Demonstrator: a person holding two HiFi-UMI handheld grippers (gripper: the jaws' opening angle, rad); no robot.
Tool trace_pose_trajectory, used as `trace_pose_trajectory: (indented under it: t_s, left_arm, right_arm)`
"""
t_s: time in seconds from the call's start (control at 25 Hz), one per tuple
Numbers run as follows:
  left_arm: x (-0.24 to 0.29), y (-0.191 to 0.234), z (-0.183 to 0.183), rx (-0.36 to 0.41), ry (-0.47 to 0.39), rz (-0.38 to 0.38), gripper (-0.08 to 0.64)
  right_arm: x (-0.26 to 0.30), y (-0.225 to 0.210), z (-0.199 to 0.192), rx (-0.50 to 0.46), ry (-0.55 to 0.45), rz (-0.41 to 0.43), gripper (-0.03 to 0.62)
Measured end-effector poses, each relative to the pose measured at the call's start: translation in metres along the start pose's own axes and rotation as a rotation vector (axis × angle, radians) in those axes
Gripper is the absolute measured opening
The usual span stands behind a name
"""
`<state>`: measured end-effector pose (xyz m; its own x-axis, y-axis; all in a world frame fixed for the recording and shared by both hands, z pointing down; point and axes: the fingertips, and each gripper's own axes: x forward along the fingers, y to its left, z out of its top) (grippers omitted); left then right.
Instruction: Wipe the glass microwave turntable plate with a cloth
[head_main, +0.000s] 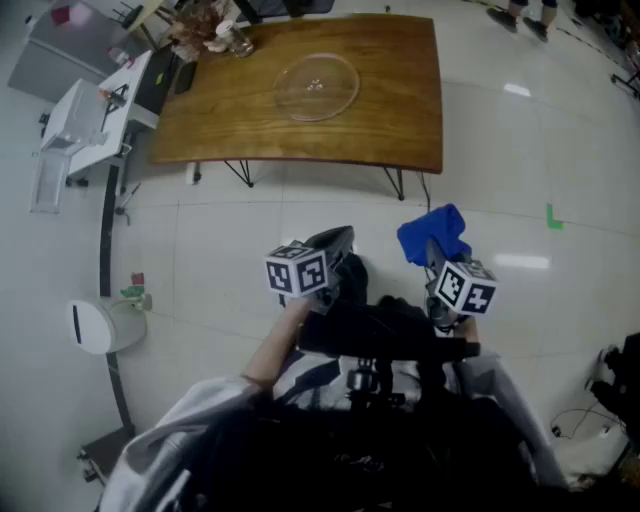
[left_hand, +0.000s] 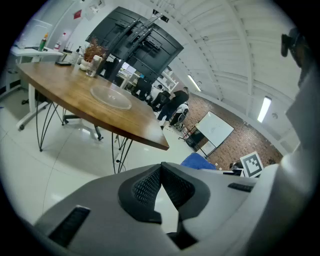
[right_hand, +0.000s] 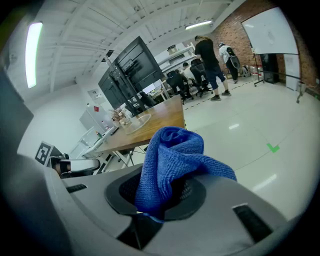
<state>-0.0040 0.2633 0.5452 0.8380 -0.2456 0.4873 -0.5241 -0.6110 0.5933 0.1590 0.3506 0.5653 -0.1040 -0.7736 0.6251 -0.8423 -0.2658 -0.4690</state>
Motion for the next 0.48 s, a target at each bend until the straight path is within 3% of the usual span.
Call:
trace_pose_trajectory:
  t_s: [0.16,0.48]
  left_arm:
    - [0.002,0.022,0.033,0.059,0.031,-0.02,-0.005]
    - [-0.011,0.111,0.119,0.02,-0.031,0.008,-0.005]
  right_arm:
    - [0.02,0.003,0.016,0.055,-0.019,-0.058,0.083]
    - [0.095,0.075,0.067,0.014,-0.014,-0.031,0.083]
